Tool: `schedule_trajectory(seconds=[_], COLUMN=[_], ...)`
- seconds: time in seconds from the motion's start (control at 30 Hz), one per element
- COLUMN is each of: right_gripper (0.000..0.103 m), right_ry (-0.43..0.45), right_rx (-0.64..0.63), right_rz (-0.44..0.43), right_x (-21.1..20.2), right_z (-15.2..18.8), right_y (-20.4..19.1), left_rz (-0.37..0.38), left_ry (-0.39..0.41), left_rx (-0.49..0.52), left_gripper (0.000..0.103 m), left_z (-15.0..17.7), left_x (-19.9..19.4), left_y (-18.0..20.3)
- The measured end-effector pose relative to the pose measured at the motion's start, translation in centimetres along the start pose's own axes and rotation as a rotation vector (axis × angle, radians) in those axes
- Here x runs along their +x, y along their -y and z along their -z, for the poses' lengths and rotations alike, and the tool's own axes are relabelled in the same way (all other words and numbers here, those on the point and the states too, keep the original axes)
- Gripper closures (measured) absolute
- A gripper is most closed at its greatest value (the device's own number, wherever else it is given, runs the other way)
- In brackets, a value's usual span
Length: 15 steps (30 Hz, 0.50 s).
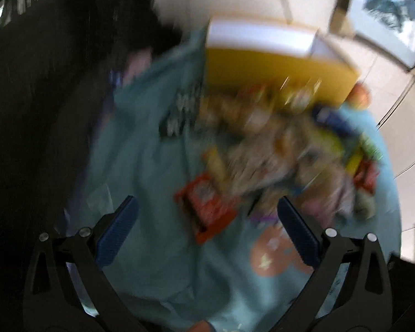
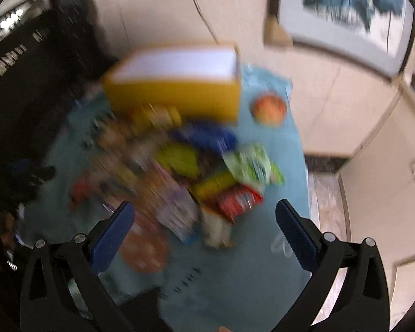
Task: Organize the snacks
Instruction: 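Grasp the red barcode packet with the left tool while the right tool grasps a white-orange packet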
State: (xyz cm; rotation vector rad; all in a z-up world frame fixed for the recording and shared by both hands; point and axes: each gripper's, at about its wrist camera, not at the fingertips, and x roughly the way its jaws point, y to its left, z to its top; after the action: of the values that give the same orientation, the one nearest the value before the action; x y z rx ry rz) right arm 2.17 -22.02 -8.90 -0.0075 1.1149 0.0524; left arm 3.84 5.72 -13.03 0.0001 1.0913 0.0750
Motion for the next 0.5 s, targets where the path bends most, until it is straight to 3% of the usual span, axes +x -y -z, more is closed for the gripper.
schedule_trajectory(seconds=[0.03, 0.2, 0.5], right_gripper=[0.001, 0.001, 0.001], right_ry=[-0.019, -0.069, -0.108], right_rx=[0.013, 0.011, 0.012], right_rz=[-0.001, -0.001, -0.007], right_x=[0.9, 4.2, 8.6], right_z=[0.6, 1.9, 0.9], right_y=[0.4, 0.9, 1.0], left_rz=[0.006, 0.003, -0.063], left_ry=[-0.046, -0.088, -0.074], left_rx=[-0.032, -0.084, 0.044], left_gripper=[0.002, 0.002, 0.002], left_z=[0.8, 1.6, 1.3], left_x=[1.8, 5.3, 9.3], left_y=[-0.9, -2.7, -0.2])
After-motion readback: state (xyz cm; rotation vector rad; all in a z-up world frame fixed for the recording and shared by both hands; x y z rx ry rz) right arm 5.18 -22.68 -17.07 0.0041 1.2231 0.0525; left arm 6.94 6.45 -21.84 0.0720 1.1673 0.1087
